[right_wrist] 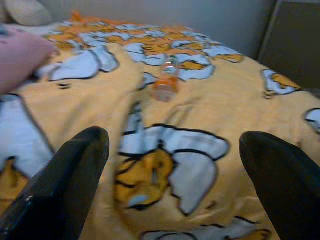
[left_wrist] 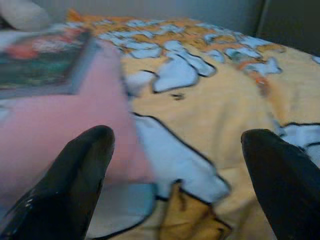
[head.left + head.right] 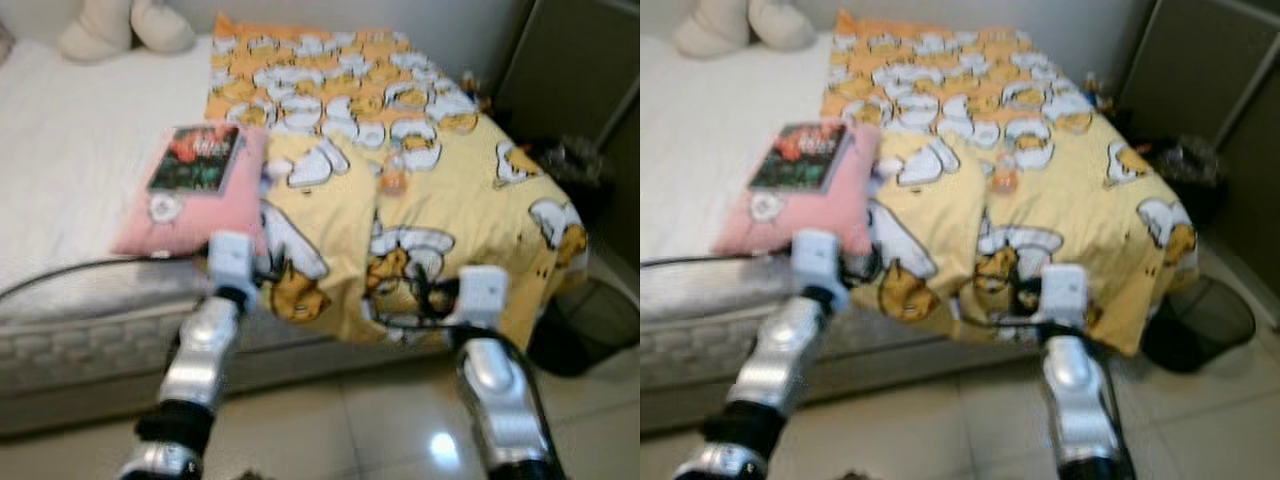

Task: Clean up the room

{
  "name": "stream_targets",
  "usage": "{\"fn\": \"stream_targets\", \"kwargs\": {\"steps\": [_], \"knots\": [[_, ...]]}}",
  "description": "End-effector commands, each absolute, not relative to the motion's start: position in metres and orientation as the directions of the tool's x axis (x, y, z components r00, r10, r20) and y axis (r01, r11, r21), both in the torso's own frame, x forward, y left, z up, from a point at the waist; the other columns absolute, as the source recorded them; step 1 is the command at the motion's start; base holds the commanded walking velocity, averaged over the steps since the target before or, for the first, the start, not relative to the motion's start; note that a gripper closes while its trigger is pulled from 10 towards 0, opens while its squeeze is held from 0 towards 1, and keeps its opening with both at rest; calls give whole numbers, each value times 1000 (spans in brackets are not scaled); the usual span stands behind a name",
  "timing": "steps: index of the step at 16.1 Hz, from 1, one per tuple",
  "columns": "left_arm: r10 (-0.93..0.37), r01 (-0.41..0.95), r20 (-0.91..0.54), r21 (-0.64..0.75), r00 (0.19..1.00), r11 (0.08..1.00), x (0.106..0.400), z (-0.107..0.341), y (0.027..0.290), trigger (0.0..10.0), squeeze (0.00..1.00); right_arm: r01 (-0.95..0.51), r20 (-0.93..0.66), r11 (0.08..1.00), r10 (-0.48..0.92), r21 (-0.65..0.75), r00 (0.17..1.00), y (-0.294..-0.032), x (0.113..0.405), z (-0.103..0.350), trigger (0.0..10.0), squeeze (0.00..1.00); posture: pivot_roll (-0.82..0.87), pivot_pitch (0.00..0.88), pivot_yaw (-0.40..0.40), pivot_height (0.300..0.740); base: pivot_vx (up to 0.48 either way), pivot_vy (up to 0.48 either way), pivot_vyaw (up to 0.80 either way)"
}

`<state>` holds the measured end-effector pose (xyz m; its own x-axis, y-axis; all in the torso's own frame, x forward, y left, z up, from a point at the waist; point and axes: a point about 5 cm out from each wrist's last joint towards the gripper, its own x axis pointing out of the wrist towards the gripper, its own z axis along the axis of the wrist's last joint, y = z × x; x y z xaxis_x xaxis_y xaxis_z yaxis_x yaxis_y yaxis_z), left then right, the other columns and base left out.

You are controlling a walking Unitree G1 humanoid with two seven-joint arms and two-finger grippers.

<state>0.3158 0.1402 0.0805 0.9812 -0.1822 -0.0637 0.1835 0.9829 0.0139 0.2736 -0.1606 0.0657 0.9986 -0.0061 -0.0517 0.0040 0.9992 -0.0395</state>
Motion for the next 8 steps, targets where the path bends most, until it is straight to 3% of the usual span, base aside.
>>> {"fn": "stream_targets", "kwargs": {"steps": [1, 5, 8], "knots": [[-227, 217, 112, 97, 968, 971, 341, 130, 115, 10000, 0, 21, 91, 999, -18, -33, 996, -156, 295, 103, 10000, 0, -15, 0, -1, 740, 247, 371, 0], [-210, 203, 93, 79, 973, 976, 339, 124, 117, 10000, 0, 20, 73, 999, -18, -29, 997, -156, 293, 98, 10000, 0, -15, 0, -1, 740, 0, 0, 0], [-201, 194, 78, 92, 976, 977, 341, 123, 117, 10000, 0, 15, 62, 999, -13, -40, 998, -156, 293, 97, 10000, 0, -15, 0, -1, 740, 431, 0, 0]]}}
